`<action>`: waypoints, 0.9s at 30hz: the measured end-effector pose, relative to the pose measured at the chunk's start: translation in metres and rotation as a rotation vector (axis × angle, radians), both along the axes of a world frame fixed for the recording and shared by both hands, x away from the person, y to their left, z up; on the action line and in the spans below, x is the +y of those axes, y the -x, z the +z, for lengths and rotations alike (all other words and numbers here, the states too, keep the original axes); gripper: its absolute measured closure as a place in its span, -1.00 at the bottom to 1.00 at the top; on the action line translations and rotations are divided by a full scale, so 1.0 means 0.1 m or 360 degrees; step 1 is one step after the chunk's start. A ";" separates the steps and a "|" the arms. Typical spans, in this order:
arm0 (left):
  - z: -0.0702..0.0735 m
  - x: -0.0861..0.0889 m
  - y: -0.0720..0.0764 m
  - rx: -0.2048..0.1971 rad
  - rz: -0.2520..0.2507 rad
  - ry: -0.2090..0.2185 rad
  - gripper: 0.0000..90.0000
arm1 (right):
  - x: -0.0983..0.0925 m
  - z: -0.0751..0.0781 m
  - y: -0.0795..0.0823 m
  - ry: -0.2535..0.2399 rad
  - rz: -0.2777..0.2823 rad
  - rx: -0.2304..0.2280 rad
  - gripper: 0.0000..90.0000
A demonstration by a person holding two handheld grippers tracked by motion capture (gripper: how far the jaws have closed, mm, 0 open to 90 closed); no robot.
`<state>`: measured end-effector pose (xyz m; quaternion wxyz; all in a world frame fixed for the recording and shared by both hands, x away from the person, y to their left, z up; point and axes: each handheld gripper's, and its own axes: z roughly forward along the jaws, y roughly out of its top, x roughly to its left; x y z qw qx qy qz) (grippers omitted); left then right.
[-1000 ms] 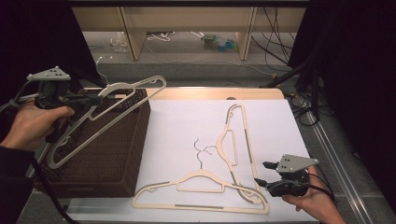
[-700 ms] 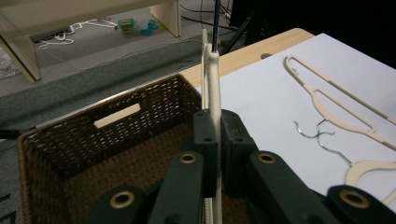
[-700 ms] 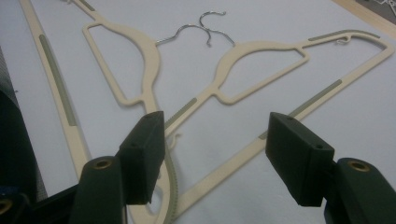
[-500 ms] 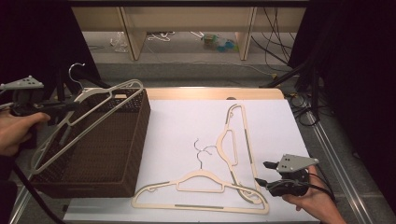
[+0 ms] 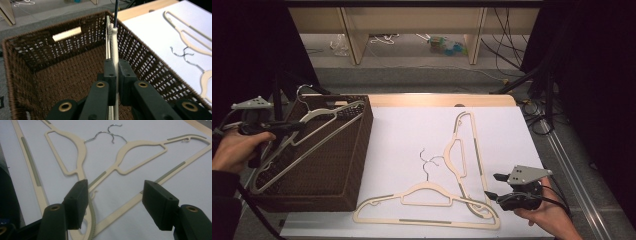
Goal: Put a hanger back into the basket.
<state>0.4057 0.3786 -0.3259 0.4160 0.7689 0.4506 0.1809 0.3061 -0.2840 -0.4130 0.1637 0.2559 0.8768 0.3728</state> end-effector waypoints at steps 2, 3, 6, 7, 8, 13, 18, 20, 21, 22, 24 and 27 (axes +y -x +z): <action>-0.07 -0.01 -0.02 0.0022 0.0000 0.0004 0.91 | 0.00 0.00 0.00 0.0000 0.0000 0.0004 -0.14; -0.07 -0.01 -0.02 0.0022 0.0000 0.0004 0.91 | 0.00 0.00 0.00 0.0000 0.0001 0.0004 -0.14; -0.18 -0.01 -0.04 0.0075 -0.0004 -0.0034 0.91 | 0.00 -0.01 0.00 -0.0001 0.0000 0.0008 -0.14; -0.20 -0.01 -0.05 0.0084 -0.0010 -0.0048 0.91 | 0.01 -0.01 0.00 -0.0001 0.0001 0.0006 -0.14; -0.22 -0.01 -0.05 0.0091 -0.0004 -0.0057 0.91 | 0.01 -0.01 0.00 -0.0001 0.0004 0.0009 -0.14; -0.33 -0.01 -0.08 0.0123 0.0025 -0.0048 0.91 | 0.02 -0.03 0.00 0.0001 0.0011 0.0021 -0.14; -0.43 0.07 -0.08 0.0187 0.0012 -0.0171 0.90 | 0.03 -0.04 0.00 0.0003 0.0010 0.0024 -0.14; -0.47 0.11 -0.08 0.0204 0.0030 -0.0160 0.90 | 0.03 -0.04 0.00 0.0003 0.0013 0.0034 -0.14; -0.47 0.11 -0.08 0.0204 0.0030 -0.0160 0.89 | 0.03 -0.04 0.00 0.0003 0.0013 0.0034 -0.14; -0.51 0.13 -0.08 0.0215 0.0038 -0.0163 0.89 | 0.03 -0.04 0.00 0.0008 0.0015 0.0025 -0.14; -0.55 0.14 -0.08 0.0237 0.0047 -0.0171 0.88 | 0.04 -0.04 0.00 0.0006 0.0012 0.0032 -0.14; -0.59 0.15 -0.08 0.0254 0.0067 -0.0195 0.87 | 0.04 -0.04 0.00 0.0005 0.0021 0.0020 -0.14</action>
